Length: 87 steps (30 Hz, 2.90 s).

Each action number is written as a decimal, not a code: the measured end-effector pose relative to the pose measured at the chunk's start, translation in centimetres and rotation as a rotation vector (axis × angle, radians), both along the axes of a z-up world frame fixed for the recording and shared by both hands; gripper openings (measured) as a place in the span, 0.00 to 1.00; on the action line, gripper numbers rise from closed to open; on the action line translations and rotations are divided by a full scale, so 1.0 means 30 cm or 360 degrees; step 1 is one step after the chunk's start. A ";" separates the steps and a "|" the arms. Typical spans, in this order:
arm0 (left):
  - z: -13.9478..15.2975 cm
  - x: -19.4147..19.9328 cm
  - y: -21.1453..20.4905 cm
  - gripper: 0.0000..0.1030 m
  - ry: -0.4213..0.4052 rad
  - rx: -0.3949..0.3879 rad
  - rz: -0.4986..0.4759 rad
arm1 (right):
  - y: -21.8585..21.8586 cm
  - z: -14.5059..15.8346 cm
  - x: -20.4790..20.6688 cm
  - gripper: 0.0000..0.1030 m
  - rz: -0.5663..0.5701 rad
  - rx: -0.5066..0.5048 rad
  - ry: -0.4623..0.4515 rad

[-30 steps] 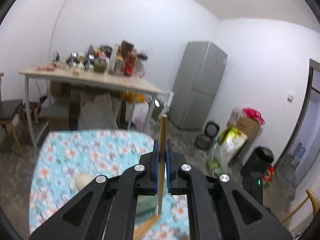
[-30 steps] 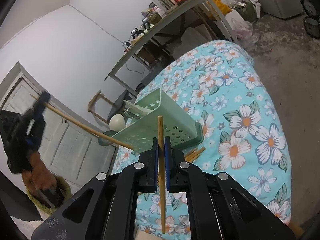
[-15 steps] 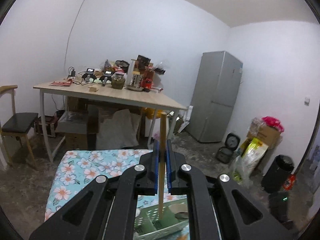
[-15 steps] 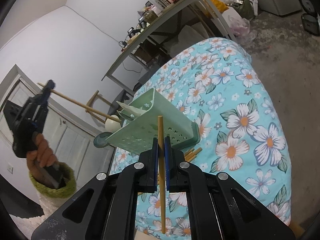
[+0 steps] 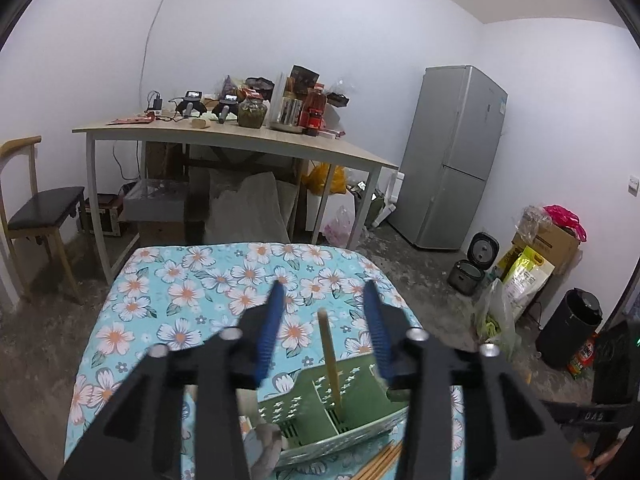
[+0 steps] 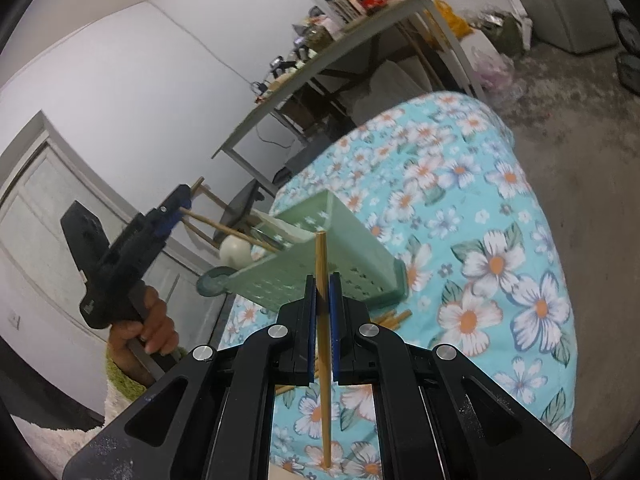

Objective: Organize utensils

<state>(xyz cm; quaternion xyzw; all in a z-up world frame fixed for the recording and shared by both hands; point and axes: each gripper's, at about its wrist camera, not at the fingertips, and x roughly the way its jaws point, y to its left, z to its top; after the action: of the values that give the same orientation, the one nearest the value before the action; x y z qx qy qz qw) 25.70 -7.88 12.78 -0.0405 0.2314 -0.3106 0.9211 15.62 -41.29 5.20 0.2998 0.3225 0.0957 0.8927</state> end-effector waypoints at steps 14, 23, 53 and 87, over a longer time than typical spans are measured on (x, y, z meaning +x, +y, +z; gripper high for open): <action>-0.025 -0.142 0.214 0.57 -0.0004 -0.0107 0.0141 | 0.145 0.413 0.093 0.04 0.0149 -0.0272 -0.0469; -0.168 -0.212 0.364 0.57 0.0139 -0.0050 0.0245 | 0.256 0.583 0.237 0.04 0.0109 -0.0521 -0.0731; -0.328 -0.222 0.297 0.57 0.0303 0.0076 0.0038 | 0.186 0.289 0.168 0.51 0.0056 -0.0452 -0.0520; -0.612 -0.252 -0.076 0.20 0.0202 0.1042 -0.0473 | 0.137 -0.337 0.049 0.39 0.0097 0.0199 0.0288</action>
<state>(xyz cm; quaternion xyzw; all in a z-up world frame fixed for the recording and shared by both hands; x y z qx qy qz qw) 18.14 -10.17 -5.58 0.2714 0.3785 -0.3473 0.8139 17.10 -37.17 -4.90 0.3523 0.4043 0.1153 0.8362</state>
